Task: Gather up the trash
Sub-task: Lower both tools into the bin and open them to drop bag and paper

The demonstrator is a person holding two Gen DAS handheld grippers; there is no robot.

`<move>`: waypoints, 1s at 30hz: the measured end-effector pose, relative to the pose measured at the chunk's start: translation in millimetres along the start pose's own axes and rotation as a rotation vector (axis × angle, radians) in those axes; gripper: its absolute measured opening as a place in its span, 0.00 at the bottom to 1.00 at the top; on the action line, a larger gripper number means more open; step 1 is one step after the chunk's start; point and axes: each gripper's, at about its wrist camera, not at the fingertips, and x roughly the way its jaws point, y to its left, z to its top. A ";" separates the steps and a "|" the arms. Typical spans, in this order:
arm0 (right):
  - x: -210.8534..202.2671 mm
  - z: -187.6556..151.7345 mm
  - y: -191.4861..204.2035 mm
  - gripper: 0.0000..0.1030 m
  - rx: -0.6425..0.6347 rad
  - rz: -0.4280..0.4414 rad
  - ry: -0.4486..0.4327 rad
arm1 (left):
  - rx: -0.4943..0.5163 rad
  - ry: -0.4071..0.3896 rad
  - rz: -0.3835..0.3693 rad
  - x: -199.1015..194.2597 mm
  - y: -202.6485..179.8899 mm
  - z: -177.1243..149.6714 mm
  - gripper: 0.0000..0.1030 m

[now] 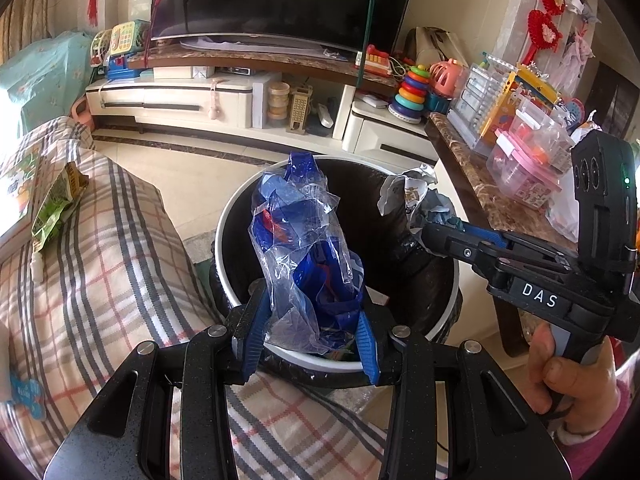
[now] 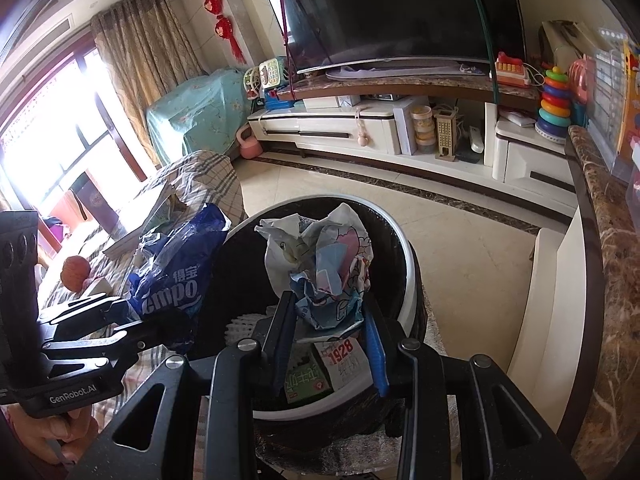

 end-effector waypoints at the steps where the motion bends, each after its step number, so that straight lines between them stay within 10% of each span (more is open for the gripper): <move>1: -0.1 0.0 0.1 0.33 0.000 0.000 0.001 | 0.001 0.001 0.000 0.7 -0.1 0.5 0.37; 15: 0.8 1.6 -1.2 0.36 -0.003 -0.004 0.001 | -0.002 -0.009 0.009 1.3 1.3 0.1 0.43; 24: -4.5 3.9 -1.3 0.52 0.023 0.011 -0.012 | -0.039 -0.043 0.024 -14.5 12.9 -7.6 0.63; 30: -12.5 -0.6 11.0 0.83 0.029 0.044 -0.031 | -0.119 -0.067 0.031 -34.7 32.7 -31.9 0.66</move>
